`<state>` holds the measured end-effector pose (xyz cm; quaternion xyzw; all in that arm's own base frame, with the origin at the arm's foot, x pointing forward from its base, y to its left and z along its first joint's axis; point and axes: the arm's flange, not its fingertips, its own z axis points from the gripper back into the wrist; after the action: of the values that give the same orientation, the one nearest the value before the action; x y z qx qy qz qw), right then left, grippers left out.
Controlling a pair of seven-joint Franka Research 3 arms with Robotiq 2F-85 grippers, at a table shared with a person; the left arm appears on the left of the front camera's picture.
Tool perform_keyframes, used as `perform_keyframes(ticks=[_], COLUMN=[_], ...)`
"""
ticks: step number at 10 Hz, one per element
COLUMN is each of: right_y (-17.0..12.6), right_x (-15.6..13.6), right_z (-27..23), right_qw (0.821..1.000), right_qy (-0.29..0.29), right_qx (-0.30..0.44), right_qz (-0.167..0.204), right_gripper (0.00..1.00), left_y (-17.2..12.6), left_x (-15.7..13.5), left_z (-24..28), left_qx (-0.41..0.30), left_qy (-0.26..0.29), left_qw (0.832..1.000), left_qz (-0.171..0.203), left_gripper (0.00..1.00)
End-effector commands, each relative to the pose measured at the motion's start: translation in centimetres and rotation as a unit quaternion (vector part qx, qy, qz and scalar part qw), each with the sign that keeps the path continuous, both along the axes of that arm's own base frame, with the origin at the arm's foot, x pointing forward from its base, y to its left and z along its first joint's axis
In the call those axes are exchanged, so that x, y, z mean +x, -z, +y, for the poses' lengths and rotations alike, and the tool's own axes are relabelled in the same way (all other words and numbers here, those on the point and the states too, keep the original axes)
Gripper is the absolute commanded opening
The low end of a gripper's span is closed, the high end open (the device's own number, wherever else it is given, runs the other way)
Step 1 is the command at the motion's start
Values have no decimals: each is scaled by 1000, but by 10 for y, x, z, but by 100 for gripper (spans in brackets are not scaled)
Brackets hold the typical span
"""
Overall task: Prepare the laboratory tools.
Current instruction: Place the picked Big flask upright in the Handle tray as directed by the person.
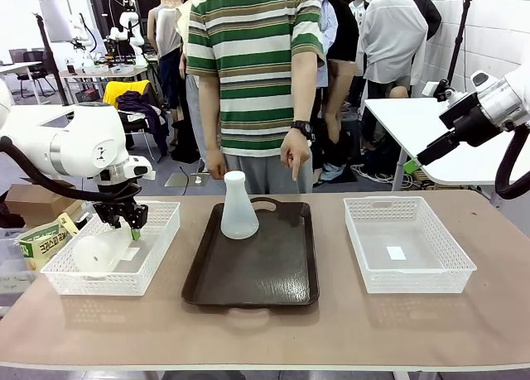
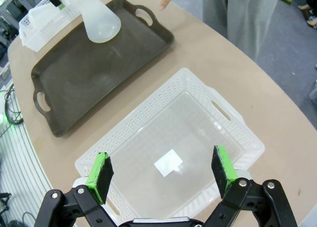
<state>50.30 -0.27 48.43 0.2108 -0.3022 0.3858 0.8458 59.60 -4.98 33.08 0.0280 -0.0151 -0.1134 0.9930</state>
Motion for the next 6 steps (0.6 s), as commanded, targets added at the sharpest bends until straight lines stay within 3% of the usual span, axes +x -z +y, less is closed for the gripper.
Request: perform_keyframes(ticks=[1,6], right_y=[-1,-1], right_x=[0,0], right_z=[2,2], right_qw=[1000,1000], right_qy=[3,3], right_qx=[-8,-8], right_qz=[0,0], right_gripper=[100,100], left_y=[0,0], left_x=[1,1], left_z=[1,1], left_qx=[1,1], left_qy=[-1,-1], left_qw=[1000,1000], left_qz=[0,0], left_gripper=[0,0])
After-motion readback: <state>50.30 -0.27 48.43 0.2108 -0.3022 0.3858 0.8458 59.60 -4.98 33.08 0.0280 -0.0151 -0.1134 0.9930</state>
